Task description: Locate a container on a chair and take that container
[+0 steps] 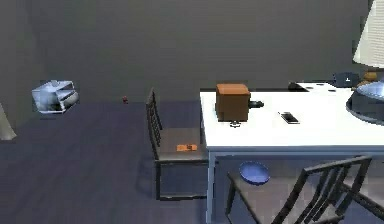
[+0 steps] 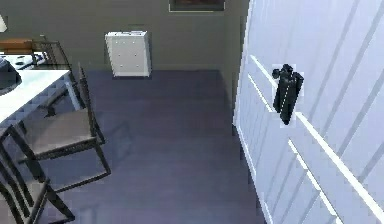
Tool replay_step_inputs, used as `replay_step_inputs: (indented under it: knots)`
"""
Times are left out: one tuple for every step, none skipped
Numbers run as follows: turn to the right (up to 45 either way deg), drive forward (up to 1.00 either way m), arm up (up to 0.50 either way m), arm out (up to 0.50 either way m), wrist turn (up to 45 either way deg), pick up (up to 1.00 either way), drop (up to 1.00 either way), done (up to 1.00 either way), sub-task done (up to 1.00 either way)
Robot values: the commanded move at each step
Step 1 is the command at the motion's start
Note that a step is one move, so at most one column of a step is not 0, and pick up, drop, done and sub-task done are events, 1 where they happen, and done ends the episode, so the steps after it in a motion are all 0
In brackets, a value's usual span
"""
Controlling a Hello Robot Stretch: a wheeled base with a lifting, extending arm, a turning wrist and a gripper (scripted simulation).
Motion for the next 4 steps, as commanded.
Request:
replay_step_inputs:
  knots:
    - [0.0, 0.15, 0.00, 0.00, 0.0, 0.00, 0.00, 0.00, 0.00]
    - [-45.0, 0.00, 0.00, 0.00, 0.0, 0.00, 0.00, 0.00, 0.00]
    - [-18.0, 0.00, 0.00, 0.00, 0.0, 0.00, 0.00, 0.00, 0.00]
    - [45.0, 0.00, 0.00, 0.00, 0.0, 0.00, 0.00, 0.00, 0.00]
